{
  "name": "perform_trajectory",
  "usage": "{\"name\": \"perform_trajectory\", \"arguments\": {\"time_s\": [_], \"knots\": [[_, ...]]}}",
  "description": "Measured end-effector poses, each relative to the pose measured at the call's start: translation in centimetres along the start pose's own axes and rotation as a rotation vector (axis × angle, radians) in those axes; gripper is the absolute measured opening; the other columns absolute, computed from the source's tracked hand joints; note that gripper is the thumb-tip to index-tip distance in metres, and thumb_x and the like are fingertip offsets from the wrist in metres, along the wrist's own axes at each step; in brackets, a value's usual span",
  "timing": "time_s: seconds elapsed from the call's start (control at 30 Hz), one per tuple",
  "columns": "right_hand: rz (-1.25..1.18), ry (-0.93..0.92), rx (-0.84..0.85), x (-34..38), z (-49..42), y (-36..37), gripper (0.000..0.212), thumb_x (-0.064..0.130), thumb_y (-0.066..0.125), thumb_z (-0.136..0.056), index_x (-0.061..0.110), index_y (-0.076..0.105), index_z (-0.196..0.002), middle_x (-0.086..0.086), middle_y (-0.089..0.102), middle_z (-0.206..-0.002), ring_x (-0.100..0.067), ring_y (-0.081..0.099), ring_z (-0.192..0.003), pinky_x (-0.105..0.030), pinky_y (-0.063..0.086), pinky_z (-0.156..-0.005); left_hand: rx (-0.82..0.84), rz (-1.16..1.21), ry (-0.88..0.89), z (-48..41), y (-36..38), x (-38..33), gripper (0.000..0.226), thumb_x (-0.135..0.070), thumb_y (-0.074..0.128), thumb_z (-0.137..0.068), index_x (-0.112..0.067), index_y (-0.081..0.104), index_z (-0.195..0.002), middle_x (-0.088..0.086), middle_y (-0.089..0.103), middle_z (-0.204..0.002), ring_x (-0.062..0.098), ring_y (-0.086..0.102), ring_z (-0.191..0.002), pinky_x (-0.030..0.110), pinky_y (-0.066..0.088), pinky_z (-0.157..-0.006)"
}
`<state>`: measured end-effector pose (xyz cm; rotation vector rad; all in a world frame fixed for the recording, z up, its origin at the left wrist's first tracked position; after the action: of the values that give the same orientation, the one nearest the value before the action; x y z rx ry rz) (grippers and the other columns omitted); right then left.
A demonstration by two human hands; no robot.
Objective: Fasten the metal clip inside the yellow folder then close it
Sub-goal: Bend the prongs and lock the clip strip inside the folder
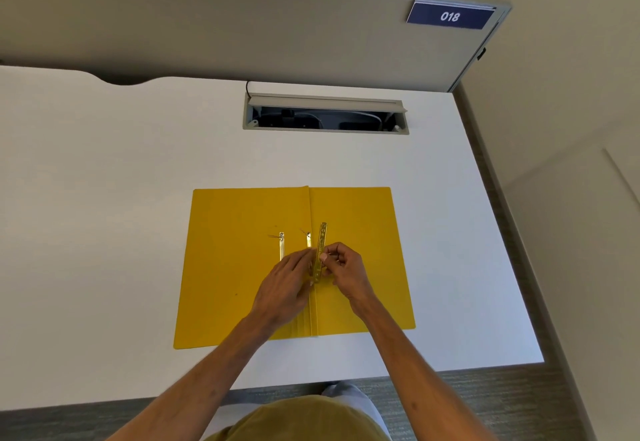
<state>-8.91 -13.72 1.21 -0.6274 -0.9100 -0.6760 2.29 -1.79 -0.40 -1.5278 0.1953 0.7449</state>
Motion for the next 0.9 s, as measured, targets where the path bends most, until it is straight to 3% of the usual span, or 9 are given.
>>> {"name": "perform_trajectory", "arguments": {"time_s": [0.07,0.13,0.23,0.33,0.47,0.63,0.9], "knots": [[0.039,-0.035,0.020,0.4,-0.3,0.3,0.013,0.014,0.069,-0.104,0.007,0.072,-0.114,-0.014,0.072,-0.097,-0.019,0.066,-0.088,-0.015,0.055,-0.062,-0.076,0.074,-0.054,0.6,-0.5,0.7,0.059,-0.023,0.061,-0.106,-0.025,0.042,-0.161,-0.003,0.052,-0.162,0.017,0.048,-0.149,0.037,0.052,-0.115],[0.056,-0.058,0.031,0.7,-0.5,0.6,0.013,0.013,0.069,-0.104,0.005,0.072,-0.114,-0.022,0.073,-0.104,-0.021,0.065,-0.089,-0.032,0.061,-0.076,-0.186,0.146,-0.144,0.9,-1.2,1.5,0.052,-0.022,0.058,-0.108,-0.027,0.047,-0.158,-0.002,0.057,-0.157,0.017,0.052,-0.144,0.035,0.055,-0.106],[0.069,-0.067,0.035,0.8,-0.9,0.9,0.012,0.013,0.069,-0.104,0.006,0.074,-0.113,-0.023,0.073,-0.106,-0.021,0.064,-0.088,-0.047,0.062,-0.087,-0.306,0.233,-0.281,-0.2,-2.5,2.2,0.043,-0.026,0.054,-0.112,-0.026,0.051,-0.155,0.001,0.061,-0.152,0.019,0.054,-0.141,0.029,0.051,-0.099],[0.086,-0.074,0.033,0.8,-1.1,1.1,0.012,0.014,0.069,-0.104,0.007,0.075,-0.111,-0.024,0.073,-0.104,-0.020,0.063,-0.087,-0.048,0.061,-0.088,-0.272,0.287,-0.313,-2.4,-3.3,2.2,0.043,-0.030,0.053,-0.114,-0.020,0.054,-0.155,0.003,0.063,-0.151,0.023,0.053,-0.142,0.036,0.051,-0.106],[0.096,-0.062,0.034,0.8,-1.4,1.3,0.013,0.013,0.068,-0.104,0.005,0.075,-0.111,-0.025,0.073,-0.105,-0.021,0.062,-0.087,-0.055,0.060,-0.091,-0.164,0.289,-0.210,-4.4,-3.6,1.6,0.039,-0.024,0.053,-0.114,-0.015,0.060,-0.151,0.005,0.070,-0.143,0.027,0.053,-0.138,0.041,0.051,-0.108],[0.081,-0.052,0.047,0.8,-1.4,1.5,0.014,0.013,0.067,-0.105,0.003,0.074,-0.113,-0.023,0.074,-0.107,-0.019,0.063,-0.090,-0.053,0.059,-0.094,-0.097,0.155,-0.162,-5.1,-3.2,1.3,0.030,-0.021,0.054,-0.113,-0.011,0.070,-0.135,0.009,0.073,-0.136,0.032,0.057,-0.131,0.047,0.050,-0.104],[0.018,-0.059,0.060,0.4,-1.1,1.3,0.014,0.016,0.067,-0.105,0.005,0.074,-0.111,-0.021,0.074,-0.109,-0.015,0.064,-0.089,-0.036,0.058,-0.086,0.005,-0.038,-0.120,-6.2,-3.2,0.9,0.034,-0.028,0.048,-0.115,-0.017,0.065,-0.142,0.001,0.065,-0.147,0.026,0.052,-0.141,0.045,0.050,-0.106]]}}
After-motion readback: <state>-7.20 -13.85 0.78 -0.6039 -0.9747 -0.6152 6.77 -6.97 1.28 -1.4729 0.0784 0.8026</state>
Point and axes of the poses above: each hand's wrist, its own z-axis away from the middle knuckle, its own y-axis out of the palm, x = y × z, the point moved 4 cm from there along -z, towards the middle knuckle
